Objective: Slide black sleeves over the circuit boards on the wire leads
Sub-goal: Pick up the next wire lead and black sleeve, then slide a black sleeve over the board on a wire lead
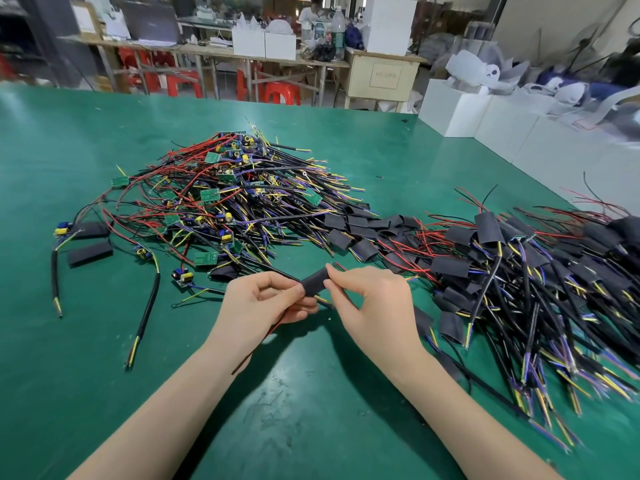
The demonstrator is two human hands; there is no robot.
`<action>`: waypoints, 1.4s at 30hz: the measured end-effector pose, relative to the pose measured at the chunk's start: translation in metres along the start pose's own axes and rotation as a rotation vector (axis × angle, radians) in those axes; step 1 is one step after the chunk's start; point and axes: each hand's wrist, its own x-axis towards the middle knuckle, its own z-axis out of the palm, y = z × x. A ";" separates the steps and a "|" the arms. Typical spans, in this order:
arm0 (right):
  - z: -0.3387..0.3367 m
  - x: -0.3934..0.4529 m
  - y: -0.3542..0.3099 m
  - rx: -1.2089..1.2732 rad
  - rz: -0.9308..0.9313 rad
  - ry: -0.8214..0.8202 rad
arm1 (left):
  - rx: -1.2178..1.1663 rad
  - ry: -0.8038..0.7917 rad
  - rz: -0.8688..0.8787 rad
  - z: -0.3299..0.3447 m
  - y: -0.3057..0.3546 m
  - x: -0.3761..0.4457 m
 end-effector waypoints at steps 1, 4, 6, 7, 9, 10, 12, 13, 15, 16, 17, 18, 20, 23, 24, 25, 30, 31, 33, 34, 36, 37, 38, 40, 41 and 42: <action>0.000 0.000 0.001 0.043 0.013 -0.006 | 0.013 -0.011 0.003 0.000 0.000 0.000; -0.003 0.003 0.006 0.194 0.034 -0.035 | 0.035 -0.041 -0.001 0.000 0.004 -0.002; -0.008 0.006 0.008 0.273 -0.007 -0.044 | -0.001 -0.073 -0.024 -0.001 0.009 -0.001; -0.011 0.008 0.008 0.295 -0.040 -0.040 | -0.022 -0.097 -0.040 -0.002 0.012 -0.001; -0.018 0.011 0.006 0.289 -0.117 -0.009 | -0.038 -0.166 -0.068 -0.005 0.017 -0.001; -0.022 0.013 0.004 0.259 -0.169 0.023 | -0.035 -0.215 -0.080 -0.007 0.020 -0.001; -0.038 0.016 0.001 0.141 -0.279 0.128 | -0.038 -0.302 -0.100 -0.010 0.021 -0.001; -0.049 0.019 0.003 0.081 -0.305 0.199 | -0.054 -0.328 -0.109 -0.012 0.021 -0.001; -0.079 0.024 0.015 -0.019 -0.236 0.394 | -0.078 -0.336 -0.132 -0.013 0.020 0.001; -0.097 0.025 0.026 -0.074 -0.148 0.516 | -0.081 -0.327 -0.141 -0.013 0.020 0.002; -0.114 0.024 0.040 -0.136 -0.039 0.633 | -0.083 -0.313 -0.147 -0.013 0.019 0.003; -0.130 0.021 0.054 -0.205 0.086 0.714 | -0.084 -0.297 -0.150 -0.013 0.018 0.004; -0.151 0.012 0.087 -0.352 0.332 0.632 | -0.081 -0.280 -0.148 -0.013 0.016 0.006; -0.156 -0.006 0.122 -0.416 0.666 0.161 | -0.083 -0.287 -0.134 -0.013 0.014 0.005; -0.154 -0.011 0.128 -0.387 0.704 0.092 | -0.078 -0.289 -0.128 -0.012 0.015 0.005; -0.153 -0.014 0.130 -0.363 0.720 0.082 | -0.073 -0.288 -0.123 -0.012 0.015 0.004; -0.157 -0.008 0.121 -0.375 0.539 0.395 | -0.028 -0.265 -0.088 -0.007 0.016 0.001; -0.155 -0.002 0.115 -0.339 0.474 0.435 | -0.017 -0.260 -0.078 -0.006 0.017 0.001; -0.143 0.008 0.097 -0.244 0.343 0.424 | 0.020 -0.265 -0.055 -0.004 0.018 -0.002; -0.135 0.013 0.088 -0.203 0.286 0.387 | 0.044 -0.277 -0.041 -0.003 0.017 -0.004; -0.116 0.019 0.070 -0.147 0.197 0.275 | 0.108 -0.301 -0.008 0.002 0.017 -0.005; -0.106 0.020 0.063 -0.125 0.181 0.187 | 0.162 -0.294 0.023 0.005 0.016 -0.006; -0.097 0.020 0.058 -0.111 0.195 0.070 | 0.250 -0.270 0.086 0.008 0.016 -0.006; -0.080 0.019 0.054 -0.213 0.297 -0.210 | 0.541 -0.178 0.313 0.010 0.017 -0.003; -0.074 0.017 0.053 -0.327 0.362 -0.326 | 0.702 -0.121 0.437 0.008 0.019 0.001; -0.070 0.014 0.054 -0.432 0.419 -0.398 | 0.861 -0.056 0.557 0.004 0.021 0.005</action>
